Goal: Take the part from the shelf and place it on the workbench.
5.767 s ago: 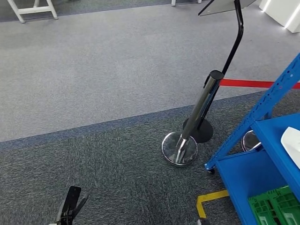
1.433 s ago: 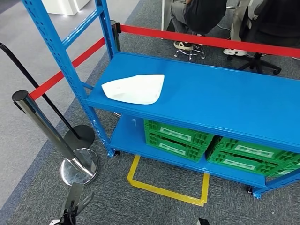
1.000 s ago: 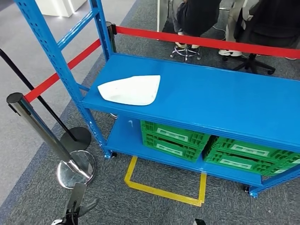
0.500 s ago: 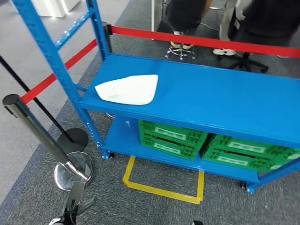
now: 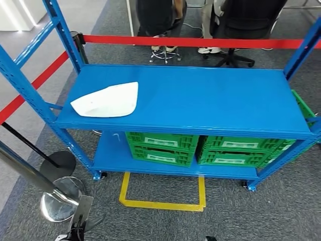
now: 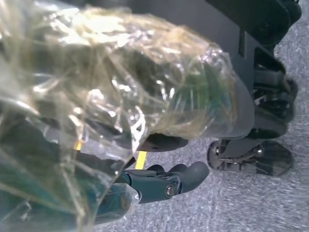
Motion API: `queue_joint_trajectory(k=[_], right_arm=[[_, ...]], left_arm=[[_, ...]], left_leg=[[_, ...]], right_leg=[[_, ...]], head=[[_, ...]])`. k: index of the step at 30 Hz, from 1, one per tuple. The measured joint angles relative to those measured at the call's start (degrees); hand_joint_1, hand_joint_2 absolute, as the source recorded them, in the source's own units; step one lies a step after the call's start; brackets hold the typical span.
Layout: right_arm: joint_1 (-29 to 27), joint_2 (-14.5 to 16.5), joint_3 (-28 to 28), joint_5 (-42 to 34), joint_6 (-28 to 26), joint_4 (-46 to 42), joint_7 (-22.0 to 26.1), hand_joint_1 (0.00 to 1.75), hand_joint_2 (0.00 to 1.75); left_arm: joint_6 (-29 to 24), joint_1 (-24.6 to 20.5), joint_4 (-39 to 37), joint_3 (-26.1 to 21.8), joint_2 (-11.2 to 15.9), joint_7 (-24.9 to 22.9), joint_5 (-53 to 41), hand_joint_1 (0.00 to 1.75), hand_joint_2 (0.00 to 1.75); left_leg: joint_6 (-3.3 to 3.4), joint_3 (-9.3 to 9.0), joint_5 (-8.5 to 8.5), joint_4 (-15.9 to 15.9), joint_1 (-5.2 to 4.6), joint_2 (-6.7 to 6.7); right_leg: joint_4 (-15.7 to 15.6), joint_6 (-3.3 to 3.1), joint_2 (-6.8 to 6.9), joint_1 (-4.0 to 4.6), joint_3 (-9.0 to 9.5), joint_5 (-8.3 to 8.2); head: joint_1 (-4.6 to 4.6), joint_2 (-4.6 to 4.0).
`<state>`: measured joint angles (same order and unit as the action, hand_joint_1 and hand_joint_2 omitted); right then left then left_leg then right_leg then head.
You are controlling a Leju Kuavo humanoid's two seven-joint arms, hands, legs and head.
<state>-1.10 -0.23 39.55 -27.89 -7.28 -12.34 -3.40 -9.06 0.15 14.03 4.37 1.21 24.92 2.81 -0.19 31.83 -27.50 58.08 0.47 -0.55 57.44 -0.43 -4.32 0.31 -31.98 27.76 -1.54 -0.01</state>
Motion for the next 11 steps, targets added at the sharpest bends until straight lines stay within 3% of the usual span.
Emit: queue_joint_trajectory(k=[2,4,5,6,8,9,10,11], right_arm=[[-0.08,-0.01,0.03,-0.03,0.01,0.03,-0.31,0.00,0.00],[-0.10,-0.03,0.07,-0.08,0.00,0.09,-0.51,0.00,0.00],[-0.03,-0.03,0.08,-0.10,-0.07,0.13,-0.62,0.00,0.00],[0.05,-0.03,0.09,-0.11,-0.23,0.15,-0.76,0.00,0.00],[0.17,-0.03,0.10,-0.15,-0.77,0.20,-1.19,0.00,0.00],[0.19,-0.03,0.11,-0.16,-1.11,0.25,-1.51,0.00,0.00],[0.20,-0.03,0.11,-0.16,-1.40,0.29,-1.84,0.00,0.44],[0.20,-0.03,0.12,-0.16,-1.55,0.31,-2.03,0.00,0.58]], left_arm=[[-0.06,-0.18,-0.01,0.01,-0.09,-0.08,-0.01,0.00,1.75],[-0.11,-0.18,-0.01,0.00,-0.23,-0.09,-0.03,0.00,1.75],[-0.15,-0.17,-0.01,-0.01,-0.29,-0.09,-0.04,0.00,1.75],[-0.19,-0.13,-0.02,-0.01,-0.26,-0.09,-0.04,0.00,1.31],[-0.26,-0.01,-0.02,-0.02,-0.26,-0.12,-0.03,0.00,1.31],[-0.32,0.01,-0.03,-0.02,-0.30,-0.14,-0.03,0.00,1.31],[-0.39,0.01,-0.03,-0.02,-0.36,-0.15,-0.03,0.00,1.75],[-0.44,0.01,-0.04,-0.02,-0.39,-0.15,-0.03,0.00,1.75]], left_leg=[[0.41,-0.01,-0.12,-0.57,0.04,0.05],[1.00,-0.07,0.18,-1.00,0.28,0.23],[1.27,-0.11,0.29,-1.19,0.40,0.38],[1.41,-0.10,0.29,-1.21,0.36,0.53],[1.52,-0.07,0.26,-1.20,0.27,0.84],[1.52,-0.08,0.24,-1.19,0.25,0.95],[1.50,-0.12,0.23,-1.18,0.25,1.01],[1.49,-0.14,0.22,-1.17,0.25,1.03]], right_leg=[[-0.06,0.64,-0.10,0.01,-0.32,-0.05],[1.33,1.29,1.01,0.01,-1.12,1.16],[3.72,1.60,1.86,-0.05,-2.24,2.66],[7.21,1.89,2.79,-0.18,-3.87,4.56],[14.53,2.36,3.62,-0.48,-7.20,7.59],[16.13,2.51,3.75,-0.56,-7.94,7.74],[15.47,2.58,3.82,-0.63,-7.60,6.77],[14.91,2.62,3.85,-0.67,-7.33,6.14]], head=[[-0.02,0.00],[0.21,0.01],[0.40,0.01],[0.61,0.00],[0.76,-0.01],[0.78,-0.01],[0.80,-0.01],[0.80,-0.01]])
